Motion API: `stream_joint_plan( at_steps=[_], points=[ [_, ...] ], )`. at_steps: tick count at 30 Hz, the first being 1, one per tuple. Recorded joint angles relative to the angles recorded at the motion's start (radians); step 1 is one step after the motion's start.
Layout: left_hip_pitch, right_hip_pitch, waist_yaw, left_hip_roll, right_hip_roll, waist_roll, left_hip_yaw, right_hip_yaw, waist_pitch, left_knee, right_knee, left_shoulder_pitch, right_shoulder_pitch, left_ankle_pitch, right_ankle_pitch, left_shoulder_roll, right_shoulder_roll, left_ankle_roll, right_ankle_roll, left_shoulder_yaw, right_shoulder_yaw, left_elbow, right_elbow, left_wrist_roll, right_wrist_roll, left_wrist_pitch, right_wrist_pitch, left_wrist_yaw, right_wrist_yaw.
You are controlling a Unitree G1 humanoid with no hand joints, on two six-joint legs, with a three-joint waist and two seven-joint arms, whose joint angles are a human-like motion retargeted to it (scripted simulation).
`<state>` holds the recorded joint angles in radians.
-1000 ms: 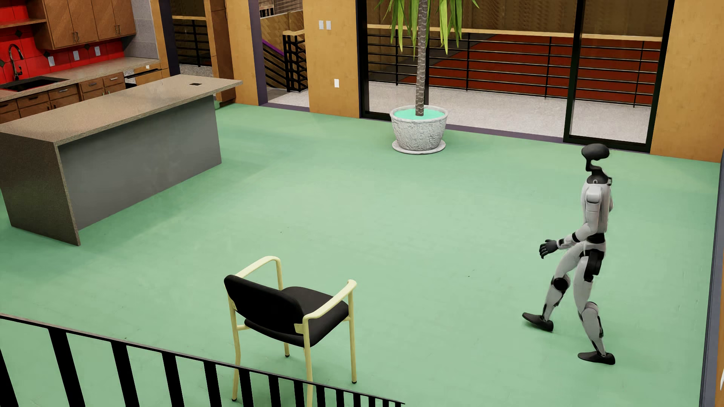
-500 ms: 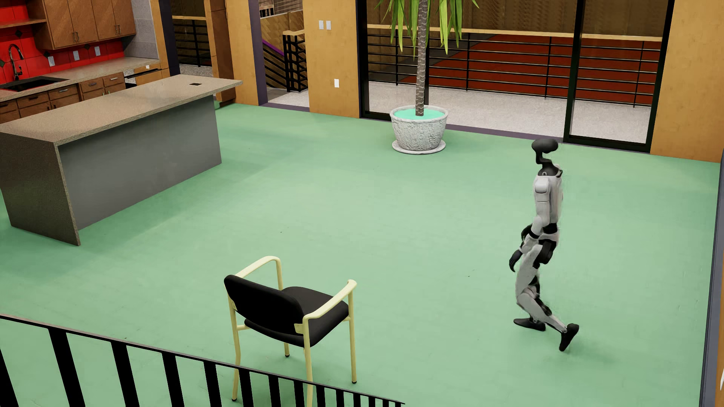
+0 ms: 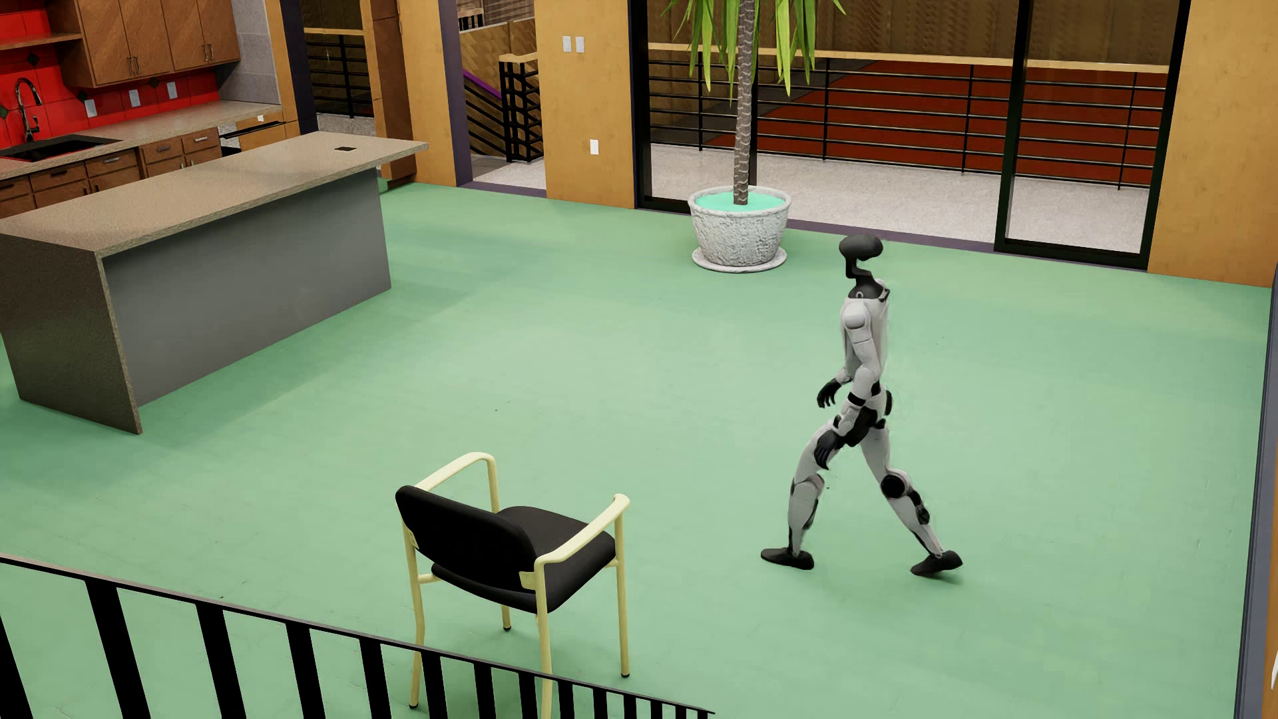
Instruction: Go to the counter
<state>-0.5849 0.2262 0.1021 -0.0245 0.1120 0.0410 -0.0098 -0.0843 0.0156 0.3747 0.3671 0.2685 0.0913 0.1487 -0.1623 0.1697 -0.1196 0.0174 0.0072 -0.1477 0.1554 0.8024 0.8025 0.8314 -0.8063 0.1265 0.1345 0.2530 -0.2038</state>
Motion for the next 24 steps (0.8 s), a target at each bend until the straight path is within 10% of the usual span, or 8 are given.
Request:
stream_joint_plan(
  at_steps=[2,5,11,14,18,21,24],
  points=[
    [0.049,-0.076,0.006,-0.044,-0.064,-0.036,0.028,0.011,0.005,0.042,0.234,-0.044,0.060,-0.066,0.202,-0.036,-0.004,0.019,0.098,0.052,-0.026,0.071,0.021,0.010,0.005,0.011,0.039,0.004,0.022],
    [0.157,-0.344,0.000,-0.099,-0.228,-0.084,0.080,-0.015,0.024,0.024,0.710,-0.087,0.105,-0.151,0.490,-0.073,-0.091,0.036,0.241,0.064,0.082,0.094,-0.020,0.022,-0.046,-0.030,-0.032,0.030,0.153],
    [0.365,-0.768,-0.074,-0.189,-0.324,-0.132,0.054,0.018,0.052,0.051,0.676,-0.310,0.230,-0.340,0.032,-0.093,-0.057,0.061,0.124,-0.073,-0.107,0.087,-0.252,0.091,0.077,-0.090,-0.010,0.001,0.033],
    [0.479,-0.824,-0.106,-0.181,-0.311,-0.127,0.016,-0.027,0.045,0.010,0.230,-0.390,0.221,-0.402,0.034,-0.090,-0.041,0.061,0.088,-0.128,-0.103,0.049,-0.239,0.076,0.073,-0.113,0.007,0.005,0.043],
    [0.643,-0.822,-0.140,-0.172,-0.259,-0.116,-0.028,0.005,0.028,-0.044,-0.176,-0.444,0.213,-0.447,0.073,-0.104,-0.053,0.057,0.205,-0.211,-0.073,0.035,-0.177,0.054,-0.007,-0.122,0.001,0.013,0.085],
    [0.730,-0.835,-0.153,-0.135,-0.221,-0.098,-0.039,0.019,0.015,0.020,0.009,-0.414,0.219,-0.403,0.242,-0.104,-0.005,0.032,0.076,-0.230,-0.129,0.047,-0.116,0.055,0.014,-0.090,0.021,0.004,0.043],
    [0.685,-0.791,-0.158,-0.055,-0.160,-0.053,-0.027,-0.032,0.005,0.286,0.158,-0.334,0.199,-0.162,0.156,-0.087,0.036,-0.033,-0.009,-0.209,-0.157,0.092,-0.041,0.047,0.001,-0.021,0.041,-0.013,0.032]
  ],
)
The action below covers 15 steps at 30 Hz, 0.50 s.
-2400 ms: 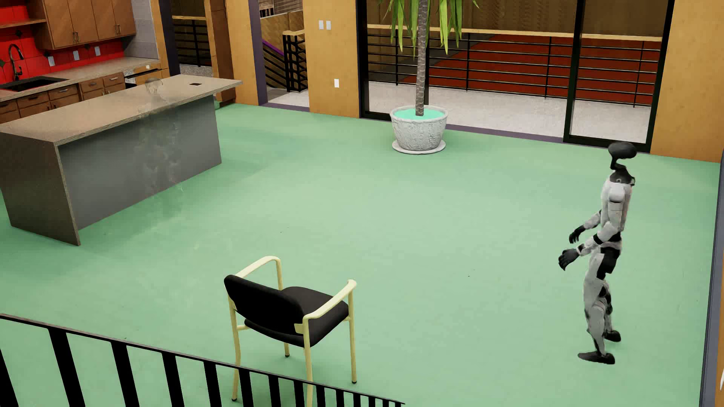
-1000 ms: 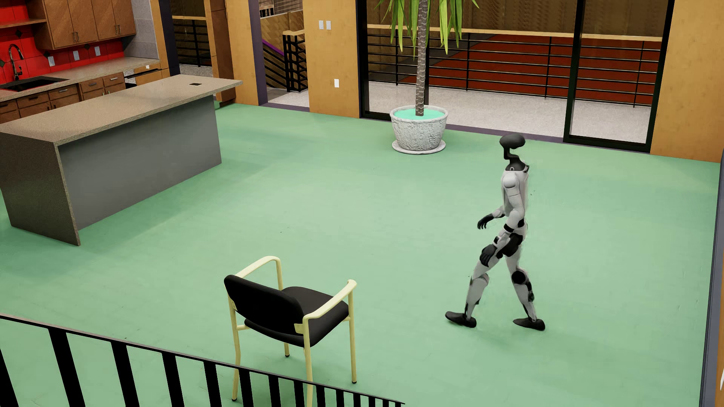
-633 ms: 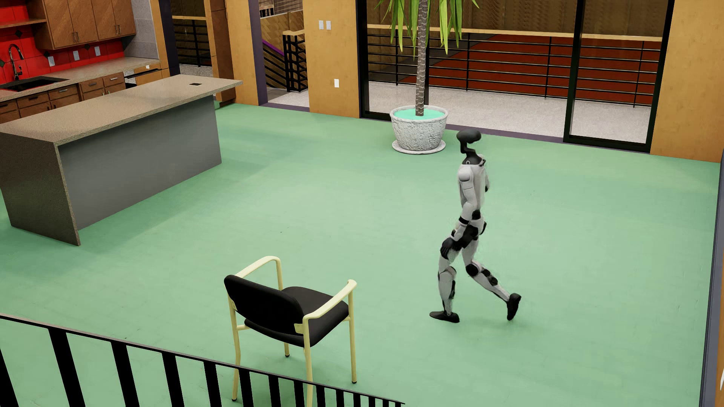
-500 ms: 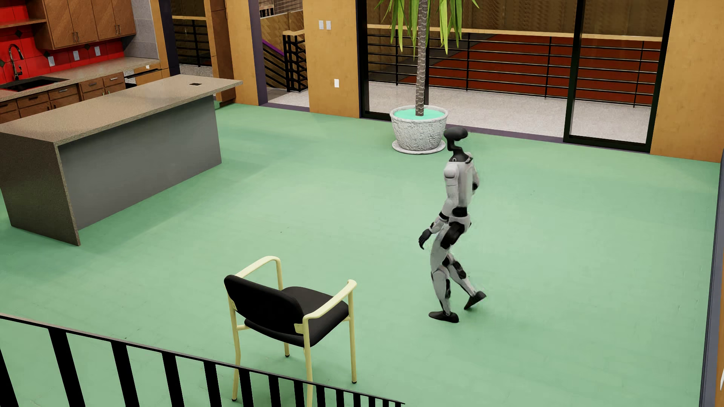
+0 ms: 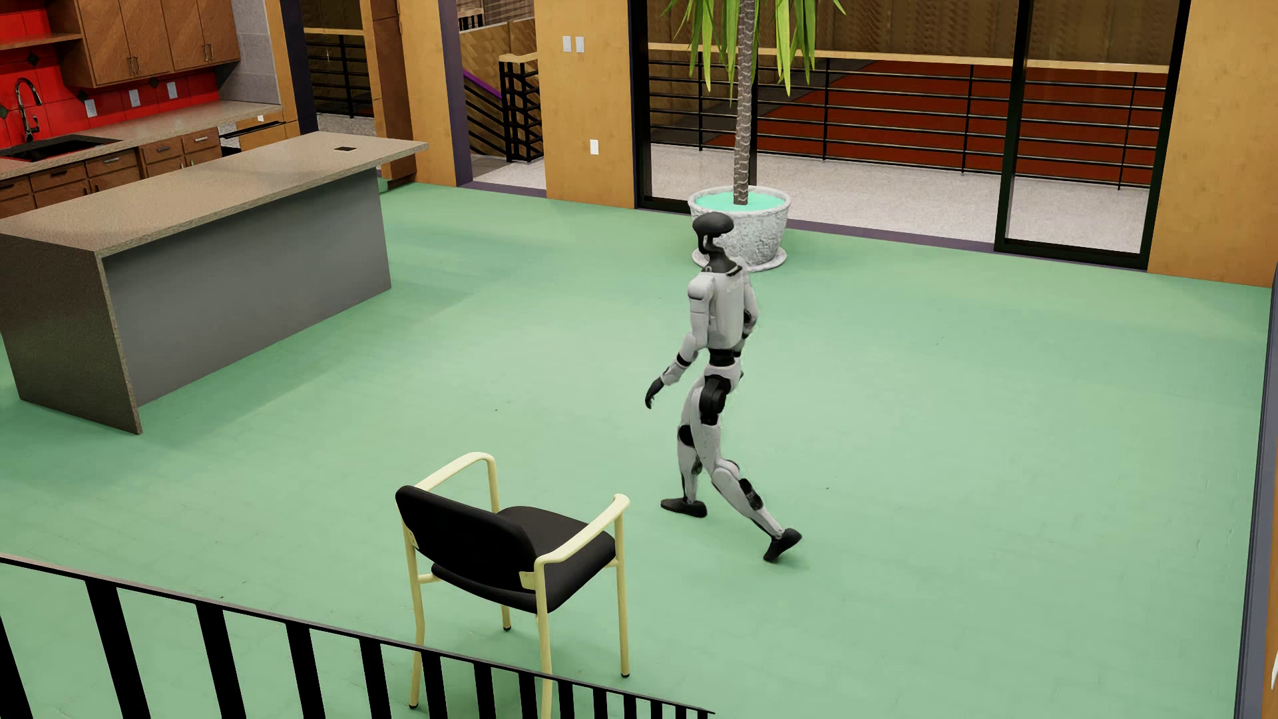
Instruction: Go to the counter
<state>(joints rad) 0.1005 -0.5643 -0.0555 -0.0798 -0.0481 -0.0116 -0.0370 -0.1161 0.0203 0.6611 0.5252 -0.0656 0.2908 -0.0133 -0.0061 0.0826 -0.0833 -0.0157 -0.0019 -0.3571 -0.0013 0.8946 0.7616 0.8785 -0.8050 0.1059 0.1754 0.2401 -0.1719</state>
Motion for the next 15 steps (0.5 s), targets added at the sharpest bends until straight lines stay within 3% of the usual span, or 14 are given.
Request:
stream_joint_plan(
  at_steps=[1,3,5,7,10,12,15],
  points=[
    [-0.069,0.037,-0.001,0.042,0.024,0.019,0.003,-0.026,0.001,0.158,0.005,0.016,-0.010,0.124,-0.039,0.018,0.012,-0.066,-0.013,-0.016,-0.004,0.019,0.013,0.010,-0.001,0.013,-0.008,-0.020,-0.008],
    [-0.245,0.113,0.000,0.115,0.072,0.056,-0.005,-0.077,0.007,0.451,-0.002,0.044,-0.042,0.293,-0.107,0.070,0.025,-0.137,-0.026,-0.058,0.001,0.023,0.025,0.035,-0.005,0.007,-0.030,-0.062,-0.018],
    [-0.409,0.195,0.009,0.123,0.117,0.083,-0.024,-0.096,0.016,0.601,-0.016,0.102,-0.090,0.201,-0.165,0.110,0.024,-0.127,-0.040,-0.033,0.018,-0.025,0.024,-0.004,-0.011,-0.005,-0.043,-0.067,-0.023],
    [-0.547,0.284,0.026,0.118,0.155,0.098,-0.035,-0.093,0.025,0.594,-0.034,0.187,-0.149,0.071,-0.221,0.142,0.019,-0.075,-0.050,0.030,0.035,-0.101,0.043,-0.062,-0.026,0.001,-0.076,-0.051,-0.032],
    [-0.680,0.420,0.060,0.095,0.191,0.103,-0.059,-0.065,0.030,0.298,-0.087,0.258,-0.223,-0.080,-0.284,0.129,0.003,-0.026,-0.057,0.107,0.085,-0.139,0.012,-0.112,-0.030,0.039,-0.106,-0.015,-0.026],
    [-0.706,0.506,0.084,0.113,0.207,0.103,-0.028,-0.040,0.028,-0.032,-0.136,0.287,-0.267,-0.057,-0.311,0.120,-0.009,0.006,-0.060,0.139,0.121,-0.136,-0.008,-0.115,-0.029,0.052,-0.115,-0.004,-0.021],
    [-0.674,0.640,0.113,0.113,0.218,0.096,0.018,-0.001,0.020,-0.477,-0.210,0.315,-0.305,-0.008,-0.325,0.113,-0.020,-0.031,-0.054,0.142,0.167,-0.106,-0.019,-0.085,-0.020,0.041,-0.115,0.003,-0.008]
  ],
)
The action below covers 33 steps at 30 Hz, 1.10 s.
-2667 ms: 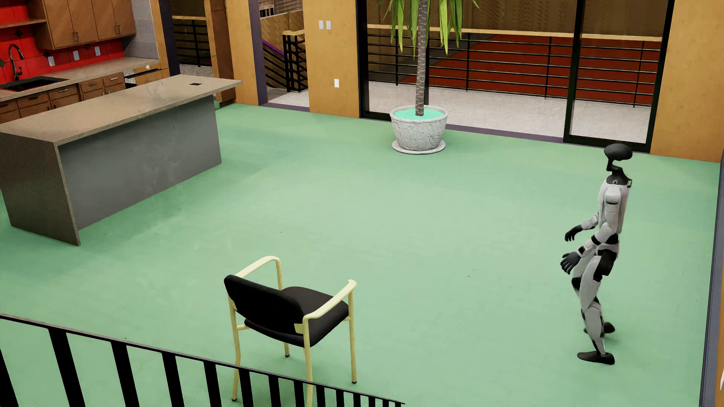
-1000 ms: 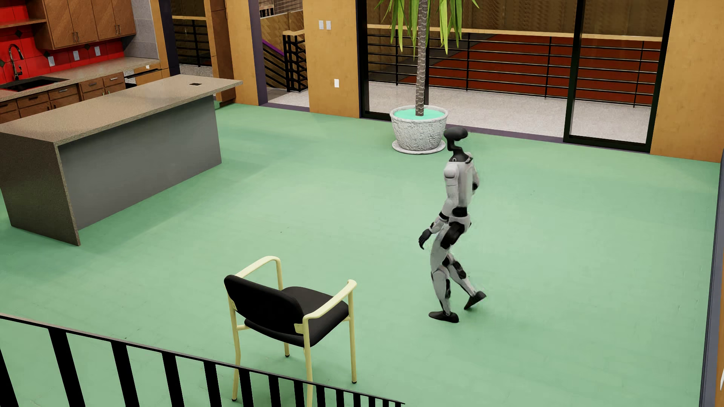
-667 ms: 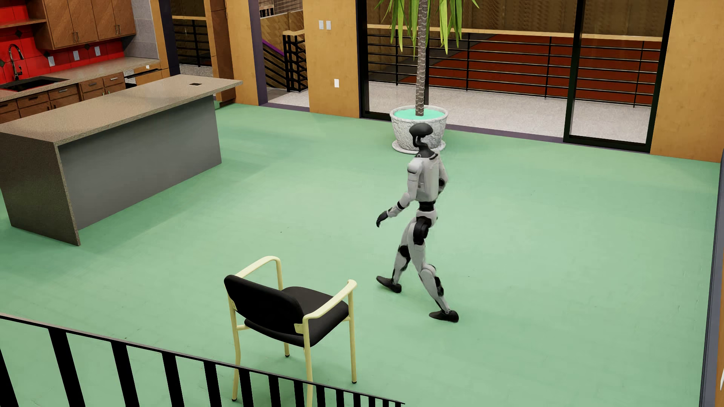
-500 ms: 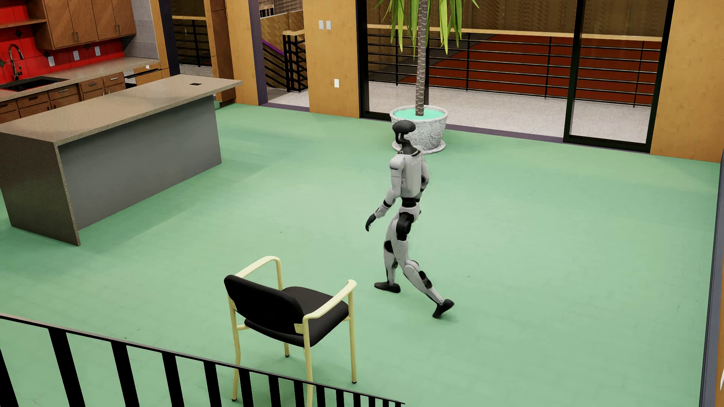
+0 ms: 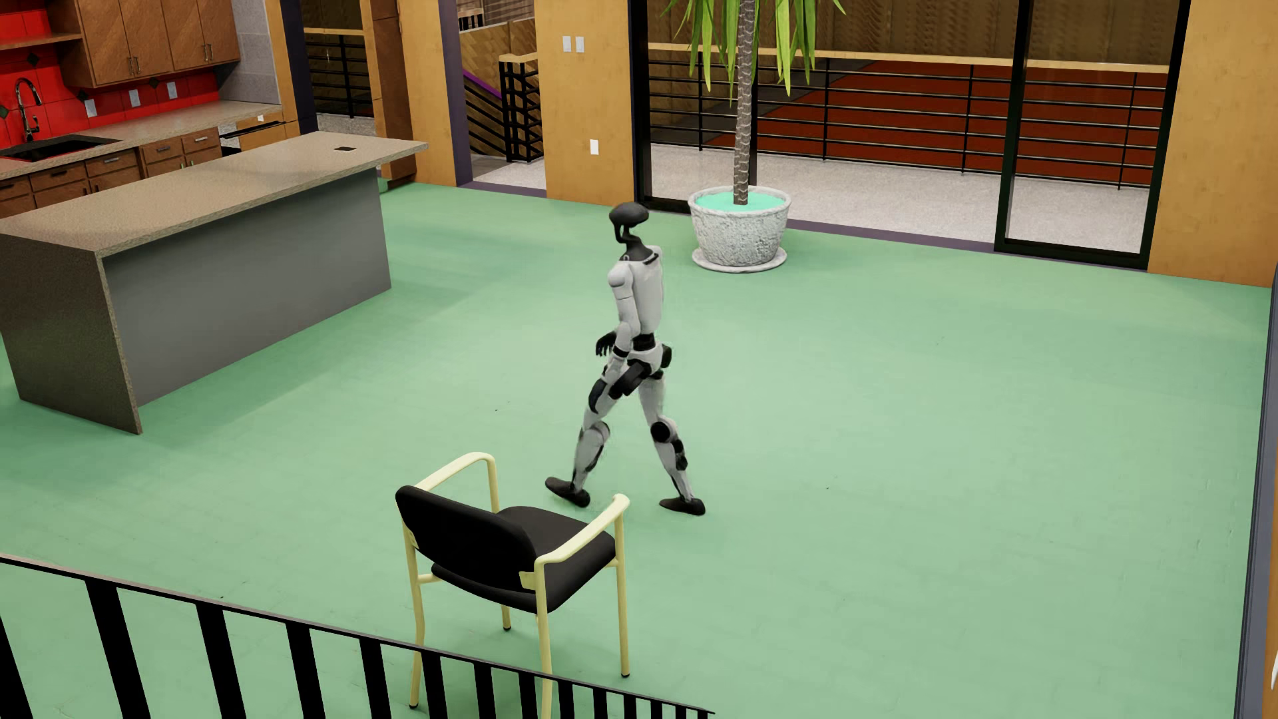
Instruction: Go to the counter
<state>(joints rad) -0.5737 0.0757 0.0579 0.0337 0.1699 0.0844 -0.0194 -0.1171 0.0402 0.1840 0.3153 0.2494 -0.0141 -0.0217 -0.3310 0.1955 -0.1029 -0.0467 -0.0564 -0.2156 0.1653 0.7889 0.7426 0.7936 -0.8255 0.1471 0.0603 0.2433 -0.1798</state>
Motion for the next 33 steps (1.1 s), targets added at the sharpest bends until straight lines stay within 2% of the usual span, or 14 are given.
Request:
stream_joint_plan(
  at_steps=[1,3,5,6,9,11,16,18,22,24,27,29,31,33],
  points=[
    [-0.001,0.032,0.007,-0.006,-0.001,-0.003,0.002,0.011,-0.002,0.004,0.007,0.004,-0.003,0.005,-0.008,0.001,-0.003,-0.017,0.001,-0.006,0.014,0.014,-0.001,0.013,-0.005,-0.007,0.015,0.000,0.003],
    [-0.012,0.095,0.022,-0.040,-0.019,-0.016,-0.016,0.033,-0.008,0.138,0.052,0.010,0.013,0.096,0.012,-0.009,-0.011,0.079,0.001,-0.008,0.041,0.050,0.002,0.039,-0.029,-0.012,0.081,-0.002,-0.001],
    [0.031,0.119,0.028,-0.068,-0.069,-0.045,0.014,0.036,-0.017,0.219,0.165,0.006,0.060,0.151,0.137,-0.043,-0.015,0.053,0.045,0.024,0.041,0.096,0.028,0.044,-0.034,0.006,0.142,0.003,-0.001],
    [0.056,0.088,0.028,-0.093,-0.102,-0.064,0.029,0.039,-0.018,0.247,0.283,-0.006,0.087,0.118,0.253,-0.063,-0.014,0.081,0.080,0.043,0.024,0.118,0.052,0.041,-0.020,0.017,0.159,0.004,0.012],
    [0.160,-0.155,0.026,-0.154,-0.240,-0.119,0.087,0.052,-0.010,0.253,0.756,-0.060,0.136,0.016,0.619,-0.106,-0.049,0.097,0.290,0.054,0.043,0.128,0.101,0.057,-0.005,0.000,0.143,0.008,0.118],
    [0.230,-0.333,0.015,-0.193,-0.297,-0.151,0.103,0.064,0.000,0.248,0.936,-0.112,0.170,-0.042,0.559,-0.116,-0.107,0.110,0.302,0.044,0.107,0.115,0.057,0.071,-0.038,-0.040,0.087,0.012,0.172],
    [0.407,-0.612,-0.031,-0.254,-0.362,-0.183,0.057,0.063,0.010,0.254,0.669,-0.315,0.284,-0.191,0.221,-0.125,-0.078,0.130,0.163,-0.044,-0.025,0.125,-0.095,0.122,0.069,-0.072,0.096,-0.001,0.079],
    [0.484,-0.640,-0.047,-0.256,-0.359,-0.181,0.029,0.038,0.005,0.220,0.351,-0.366,0.277,-0.229,0.226,-0.128,-0.069,0.132,0.139,-0.070,-0.032,0.104,-0.081,0.113,0.064,-0.092,0.109,0.000,0.068],
    [0.636,-0.645,-0.067,-0.254,-0.317,-0.167,-0.010,0.035,-0.013,0.148,-0.124,-0.399,0.251,-0.276,0.255,-0.139,-0.069,0.124,0.261,-0.130,-0.040,0.061,-0.043,0.071,0.019,-0.122,0.118,0.002,0.124],
    [0.701,-0.665,-0.075,-0.240,-0.281,-0.158,-0.021,0.078,-0.023,0.159,-0.028,-0.379,0.248,-0.288,0.327,-0.144,-0.052,0.115,0.193,-0.138,-0.064,0.071,-0.034,0.051,0.015,-0.110,0.119,0.005,0.111],
    [0.758,-0.643,-0.087,-0.181,-0.220,-0.120,-0.029,0.061,-0.037,0.267,0.149,-0.304,0.245,-0.158,0.389,-0.148,-0.010,0.072,0.092,-0.109,-0.102,0.154,0.009,0.049,0.008,-0.032,0.136,0.023,0.092],
    [0.681,-0.587,-0.098,-0.119,-0.175,-0.085,-0.043,0.015,-0.037,0.503,0.192,-0.258,0.225,0.058,0.310,-0.131,0.025,-0.056,0.041,-0.108,-0.134,0.212,0.038,0.071,0.009,0.007,0.151,0.001,0.093],
    [0.511,-0.517,-0.112,-0.044,-0.143,-0.053,-0.051,-0.052,-0.032,0.829,0.197,-0.253,0.233,0.277,0.244,-0.072,0.046,-0.189,0.014,-0.170,-0.156,0.248,0.061,0.136,0.011,-0.012,0.106,-0.033,0.068],
    [0.330,-0.431,-0.115,0.011,-0.114,-0.025,-0.051,-0.101,-0.023,1.052,0.179,-0.244,0.206,0.247,0.186,-0.017,0.048,-0.161,0.005,-0.166,-0.144,0.208,0.075,0.130,-0.011,-0.046,0.077,-0.041,0.063]
  ],
)
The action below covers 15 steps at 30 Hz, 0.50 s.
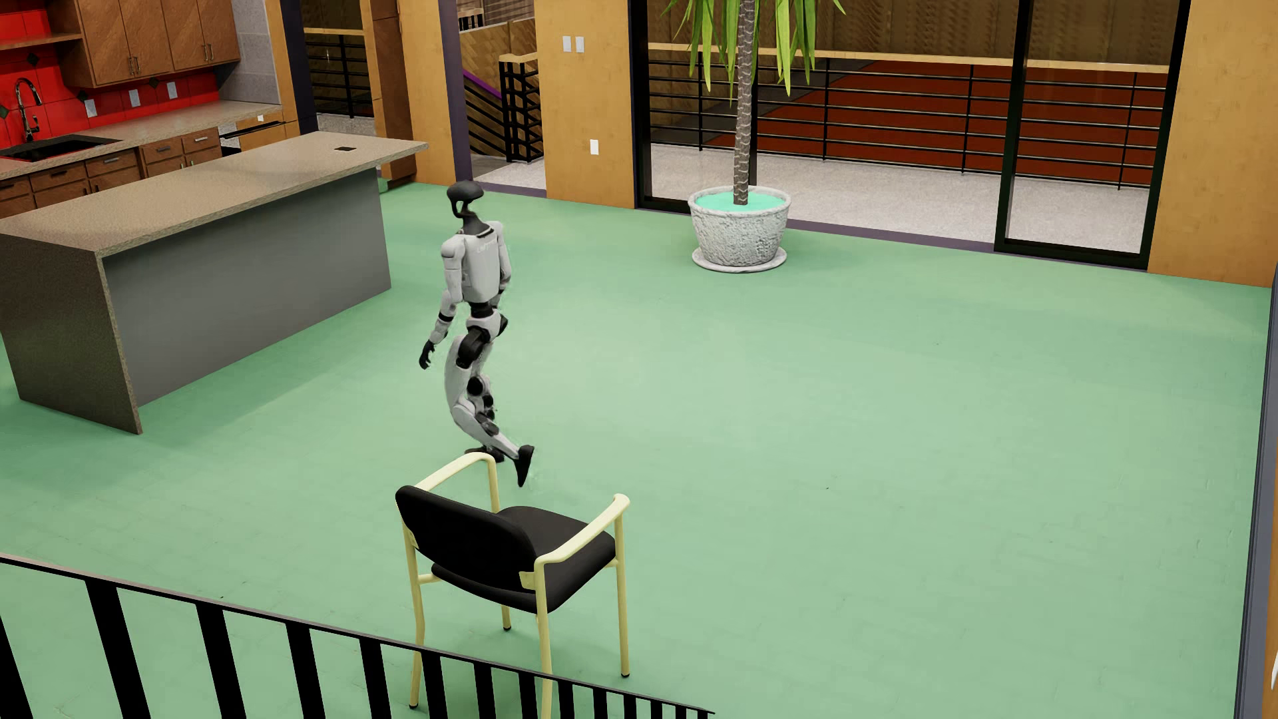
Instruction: Go to the counter
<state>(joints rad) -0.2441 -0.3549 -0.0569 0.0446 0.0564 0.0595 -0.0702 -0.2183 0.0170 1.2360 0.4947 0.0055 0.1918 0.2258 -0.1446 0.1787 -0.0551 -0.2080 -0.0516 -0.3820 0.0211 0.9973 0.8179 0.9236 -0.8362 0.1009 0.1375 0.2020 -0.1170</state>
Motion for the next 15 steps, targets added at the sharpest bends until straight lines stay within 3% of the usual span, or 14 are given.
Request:
stream_joint_plan(
  at_steps=[3,5,6,7,9,11,12,13,15],
  points=[
    [-0.210,0.128,0.025,-0.004,0.049,0.024,-0.008,-0.007,0.013,0.017,-0.022,0.070,-0.078,-0.192,-0.083,0.045,-0.009,0.078,-0.001,0.131,0.036,-0.156,0.021,-0.110,-0.044,-0.008,-0.019,0.028,0.007],
    [-0.303,0.207,0.053,-0.013,0.073,0.031,-0.011,0.012,0.017,-0.167,-0.042,0.117,-0.120,-0.314,-0.128,0.041,-0.019,0.112,-0.006,0.211,0.053,-0.251,-0.003,-0.173,-0.053,-0.002,-0.042,0.055,0.004],
    [-0.330,0.247,0.067,-0.010,0.083,0.033,-0.005,0.025,0.017,-0.306,-0.060,0.137,-0.136,-0.323,-0.144,0.038,-0.025,0.127,-0.007,0.231,0.060,-0.287,-0.022,-0.189,-0.051,-0.002,-0.053,0.064,-0.003],
    [-0.342,0.287,0.080,-0.002,0.091,0.034,0.009,0.039,0.017,-0.468,-0.082,0.145,-0.149,-0.327,-0.156,0.024,-0.033,0.154,-0.007,0.233,0.069,-0.304,-0.041,-0.188,-0.041,0.005,-0.062,0.075,-0.010],
    [-0.325,0.372,0.104,0.007,0.105,0.035,0.050,0.069,0.013,-0.828,-0.140,0.167,-0.172,-0.266,-0.162,0.014,-0.045,0.163,-0.005,0.219,0.088,-0.314,-0.069,-0.162,-0.021,0.003,-0.069,0.089,-0.019],
    [-0.298,0.446,0.121,-0.002,0.115,0.032,0.074,0.102,0.009,-1.050,-0.160,0.189,-0.185,-0.253,-0.169,0.003,-0.049,0.134,0.001,0.211,0.106,-0.294,-0.082,-0.127,-0.009,0.001,-0.069,0.109,-0.037],
    [-0.297,0.477,0.128,-0.010,0.114,0.029,0.076,0.119,0.006,-1.037,-0.152,0.201,-0.184,-0.241,-0.175,-0.008,-0.049,0.142,0.006,0.216,0.113,-0.275,-0.083,-0.116,-0.007,0.001,-0.067,0.119,-0.052],
    [-0.300,0.507,0.135,-0.024,0.108,0.024,0.065,0.138,0.003,-0.983,-0.137,0.213,-0.176,-0.182,-0.166,-0.024,-0.050,0.208,0.012,0.225,0.118,-0.251,-0.081,-0.110,-0.006,0.003,-0.063,0.127,-0.063],
    [-0.270,0.552,0.143,-0.046,0.073,0.001,0.078,0.160,-0.007,-0.894,-0.072,0.237,-0.133,-0.091,-0.085,-0.061,-0.044,0.237,0.032,0.242,0.098,-0.189,-0.071,-0.102,0.014,0.011,-0.043,0.136,-0.071]
  ],
)
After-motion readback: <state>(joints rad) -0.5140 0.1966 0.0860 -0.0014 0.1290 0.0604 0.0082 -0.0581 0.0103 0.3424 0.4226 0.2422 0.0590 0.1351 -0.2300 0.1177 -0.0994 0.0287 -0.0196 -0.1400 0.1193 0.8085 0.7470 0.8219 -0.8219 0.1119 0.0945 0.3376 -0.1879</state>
